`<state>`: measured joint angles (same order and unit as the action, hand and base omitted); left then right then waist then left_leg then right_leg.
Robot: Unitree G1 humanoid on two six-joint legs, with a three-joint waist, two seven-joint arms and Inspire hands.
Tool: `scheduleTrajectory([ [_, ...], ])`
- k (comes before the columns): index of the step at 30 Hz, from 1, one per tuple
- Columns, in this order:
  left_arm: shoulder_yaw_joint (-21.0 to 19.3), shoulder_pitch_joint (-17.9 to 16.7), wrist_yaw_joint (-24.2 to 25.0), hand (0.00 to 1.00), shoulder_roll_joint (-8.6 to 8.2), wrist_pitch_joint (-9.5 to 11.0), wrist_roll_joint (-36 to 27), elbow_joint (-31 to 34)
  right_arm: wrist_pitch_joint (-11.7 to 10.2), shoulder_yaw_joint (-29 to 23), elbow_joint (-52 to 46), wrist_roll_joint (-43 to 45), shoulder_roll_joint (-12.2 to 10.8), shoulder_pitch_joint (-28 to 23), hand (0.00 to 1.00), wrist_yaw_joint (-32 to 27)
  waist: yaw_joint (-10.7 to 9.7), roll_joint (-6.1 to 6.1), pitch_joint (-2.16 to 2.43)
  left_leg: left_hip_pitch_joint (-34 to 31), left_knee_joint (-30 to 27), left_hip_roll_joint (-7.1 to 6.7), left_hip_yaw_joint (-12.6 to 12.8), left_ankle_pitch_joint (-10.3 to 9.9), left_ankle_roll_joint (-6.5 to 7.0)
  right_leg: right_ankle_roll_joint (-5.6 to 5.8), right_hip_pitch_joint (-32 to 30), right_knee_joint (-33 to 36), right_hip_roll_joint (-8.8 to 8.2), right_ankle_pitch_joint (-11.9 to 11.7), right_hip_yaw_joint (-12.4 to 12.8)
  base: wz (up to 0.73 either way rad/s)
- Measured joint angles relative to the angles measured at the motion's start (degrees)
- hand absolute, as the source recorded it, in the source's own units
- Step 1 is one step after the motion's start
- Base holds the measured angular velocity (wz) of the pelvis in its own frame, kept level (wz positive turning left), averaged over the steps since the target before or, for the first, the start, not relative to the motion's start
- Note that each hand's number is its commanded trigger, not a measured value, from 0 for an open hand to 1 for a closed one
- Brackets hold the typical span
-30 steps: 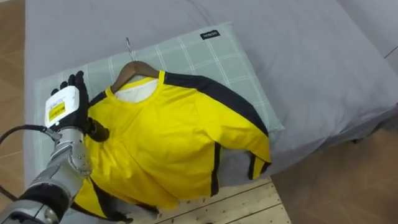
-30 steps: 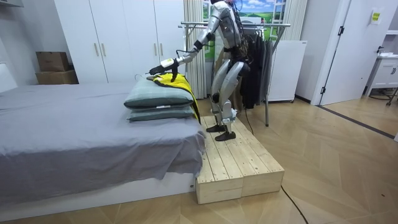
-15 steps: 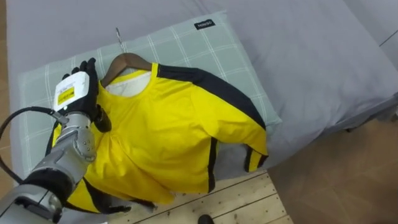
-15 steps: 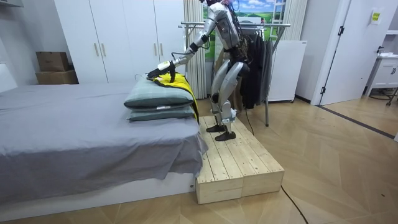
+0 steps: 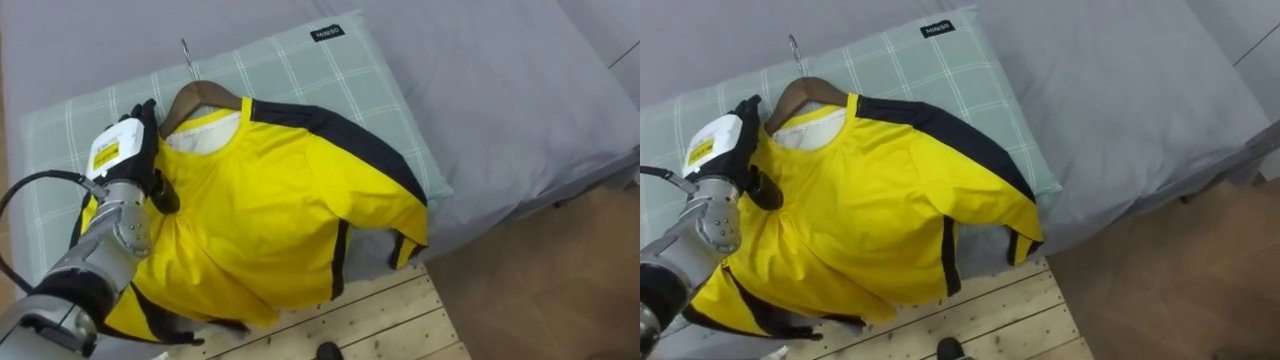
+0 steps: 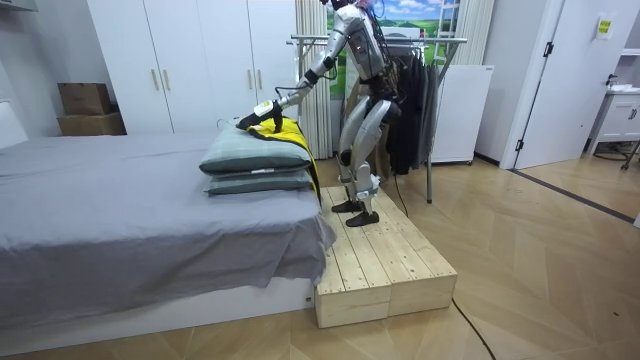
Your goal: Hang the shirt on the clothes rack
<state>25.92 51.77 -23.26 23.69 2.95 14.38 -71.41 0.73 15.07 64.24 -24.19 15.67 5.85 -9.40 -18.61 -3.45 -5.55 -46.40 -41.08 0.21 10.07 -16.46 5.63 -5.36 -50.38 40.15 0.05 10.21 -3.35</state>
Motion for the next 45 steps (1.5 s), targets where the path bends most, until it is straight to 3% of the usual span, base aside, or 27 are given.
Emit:
scheduleTrajectory([
  [6,-0.44,0.21,1.98,0.00,0.08,-0.11,-7.23,0.00,0.04,0.02,-0.83,0.06,0.02,-0.01,0.00,-0.69,0.02,0.15,0.05,-0.75,-0.69,-0.16,-0.06,-0.08,0.20,0.21,-0.76,0.60,-0.20,0.02,0.01,0.00],
  [15,-3.35,-0.23,8.05,0.00,0.13,-0.51,-23.43,-0.61,-0.07,0.56,-2.62,1.00,0.04,-0.34,0.00,-2.43,0.09,0.08,0.10,-0.15,-0.89,-0.17,-0.25,-0.04,0.28,0.35,-0.02,0.57,-0.17,-0.06,-0.03,0.00],
  [18,-4.05,-0.16,9.46,0.00,0.22,-0.89,-27.80,-0.45,0.25,0.55,-3.76,-0.62,0.06,-0.18,0.00,-3.07,0.08,0.00,0.30,-0.14,-0.88,-0.18,-0.30,-0.03,0.27,0.35,-0.02,0.59,-0.17,-0.06,-0.04,0.00],
  [20,-4.21,-0.12,10.64,0.00,0.36,-1.61,-30.08,-0.45,0.64,0.56,-4.15,-1.34,0.07,-0.17,0.00,-3.10,0.08,-0.05,0.87,-0.04,-0.85,-0.18,-0.32,-0.03,0.27,0.33,0.05,0.59,-0.17,-0.07,-0.08,0.00],
  [22,-4.34,-0.12,11.54,0.00,0.41,-1.93,-30.63,-0.45,0.64,0.56,-4.31,-1.77,0.07,-0.16,0.00,-3.11,0.06,-0.04,0.98,0.15,-0.85,-0.18,-0.41,-0.03,0.27,0.33,0.30,0.53,-0.17,-0.06,-0.15,0.00],
  [36,-3.50,-0.08,13.54,0.00,0.60,-2.52,-28.71,-0.25,1.86,1.79,-4.22,-2.18,0.43,-0.31,0.00,-3.75,-0.16,0.03,1.03,0.29,-0.77,-0.61,-0.86,0.08,0.47,0.41,0.60,0.55,-0.63,-0.03,-0.57,0.01],
  [41,-1.93,-0.15,15.08,0.00,0.63,-3.63,-20.73,-0.43,1.89,1.72,-4.19,-0.03,0.41,-0.76,0.00,-3.64,-0.49,0.06,0.97,1.19,-0.52,-0.91,-0.99,0.09,0.51,0.68,1.44,0.51,-0.88,0.16,-0.61,0.00],
  [45,-0.95,-0.29,15.14,0.00,0.06,-4.62,-7.09,0.01,1.91,1.53,-4.11,1.01,0.46,-1.11,0.00,-3.59,-0.64,0.08,0.96,1.05,-0.53,-0.93,-1.02,0.09,0.55,0.78,1.43,0.45,-0.88,0.21,-0.58,0.00],
])
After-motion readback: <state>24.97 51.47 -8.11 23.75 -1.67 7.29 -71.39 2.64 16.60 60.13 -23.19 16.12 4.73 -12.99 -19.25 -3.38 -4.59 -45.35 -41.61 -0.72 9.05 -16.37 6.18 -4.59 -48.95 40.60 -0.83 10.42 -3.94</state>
